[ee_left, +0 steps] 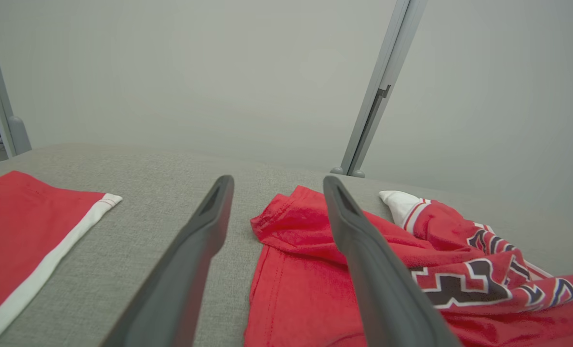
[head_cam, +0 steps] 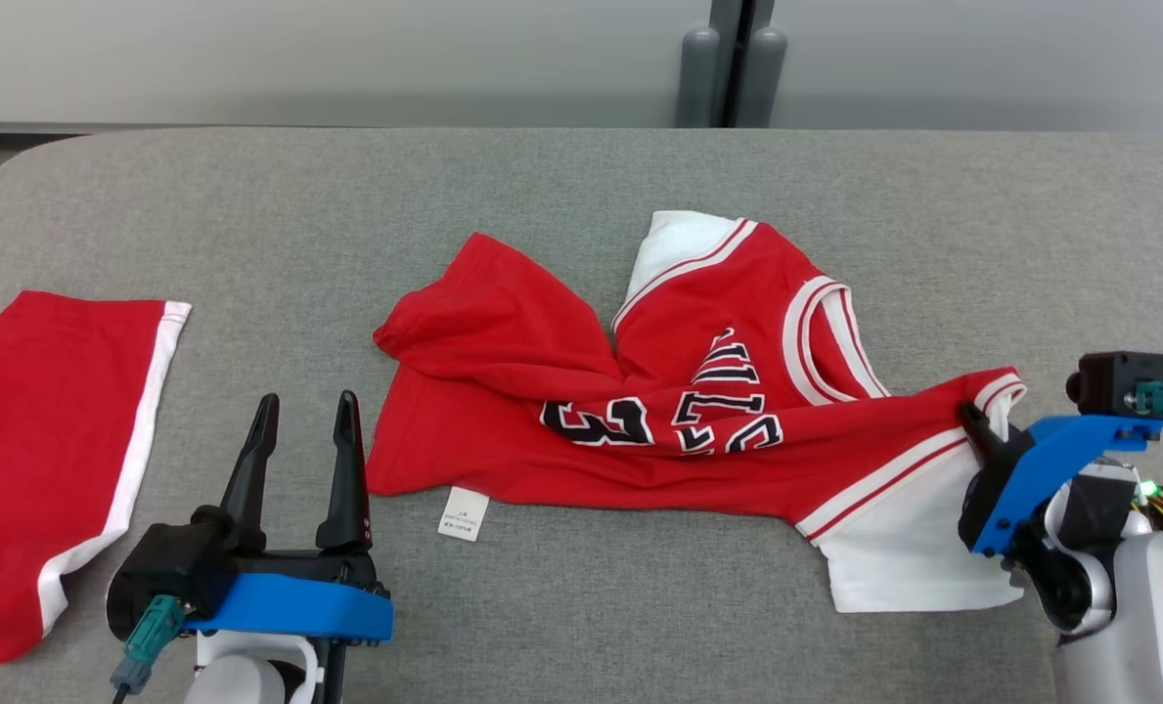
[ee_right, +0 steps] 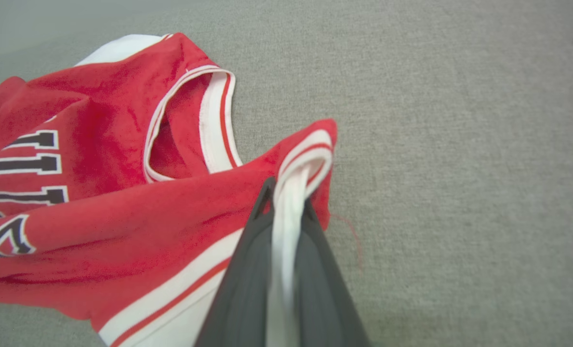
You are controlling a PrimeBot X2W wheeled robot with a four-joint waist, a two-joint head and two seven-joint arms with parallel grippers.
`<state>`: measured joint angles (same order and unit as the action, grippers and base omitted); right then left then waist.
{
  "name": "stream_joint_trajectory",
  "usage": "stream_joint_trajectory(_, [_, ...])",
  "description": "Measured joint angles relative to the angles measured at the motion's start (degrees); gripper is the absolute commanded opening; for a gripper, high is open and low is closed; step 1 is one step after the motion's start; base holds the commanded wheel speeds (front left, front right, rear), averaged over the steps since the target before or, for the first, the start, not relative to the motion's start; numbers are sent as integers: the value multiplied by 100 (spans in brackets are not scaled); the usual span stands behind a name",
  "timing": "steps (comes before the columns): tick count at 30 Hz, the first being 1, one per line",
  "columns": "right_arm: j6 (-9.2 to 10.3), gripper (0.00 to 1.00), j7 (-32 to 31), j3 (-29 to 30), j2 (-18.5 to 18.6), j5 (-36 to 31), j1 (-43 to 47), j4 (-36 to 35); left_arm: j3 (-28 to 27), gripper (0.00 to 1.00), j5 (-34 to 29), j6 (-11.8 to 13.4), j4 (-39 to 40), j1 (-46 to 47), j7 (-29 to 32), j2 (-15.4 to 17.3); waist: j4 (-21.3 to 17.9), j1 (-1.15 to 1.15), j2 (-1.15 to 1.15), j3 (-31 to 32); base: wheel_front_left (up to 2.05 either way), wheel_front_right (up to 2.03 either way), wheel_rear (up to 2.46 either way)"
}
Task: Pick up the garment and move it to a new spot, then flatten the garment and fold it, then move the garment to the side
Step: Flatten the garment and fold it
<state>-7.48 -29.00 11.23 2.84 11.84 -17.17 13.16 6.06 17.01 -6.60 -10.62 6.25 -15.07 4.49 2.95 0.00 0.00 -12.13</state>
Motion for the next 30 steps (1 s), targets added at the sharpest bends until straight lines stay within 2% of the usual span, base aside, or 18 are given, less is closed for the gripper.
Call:
stream_joint_trajectory(4, [0,0,323,143,-1,-248,-677,936,3,100,0,-5,-26,70,0,3,159,0,0,-92,0,0,0])
stream_joint_trajectory(5, [0,19,443,146,0,-288,-814,1120,4,100,1,-8,-40,72,0,3,195,0,0,-111,0,0,0])
stream_joint_trajectory(6, [0,100,567,168,-1,-324,-946,1303,4,100,2,-9,-52,74,0,2,229,0,0,-126,0,0,0])
stream_joint_trajectory(12, [0,100,1177,281,-9,-593,-1368,2034,-23,100,4,-35,-104,72,1,-7,324,0,0,-77,0,0,0])
stream_joint_trajectory(16, [0,100,1584,369,-4,-767,-1365,2115,-55,100,4,-45,-154,-16,0,-14,312,0,0,65,0,0,0])
stream_joint_trajectory(22, [0,100,2526,307,-5,-910,-865,1472,-159,100,5,-45,-207,-215,0,-22,190,0,0,341,0,0,0])
stream_joint_trajectory(25, [0,100,2914,87,4,-827,-433,995,-194,100,7,-45,-277,-309,0,-26,84,0,0,468,0,0,0])
stream_joint_trajectory(30, [0,100,3185,-238,-2,-605,306,264,-316,100,21,-20,-364,-491,0,-25,-121,0,0,660,0,0,0])
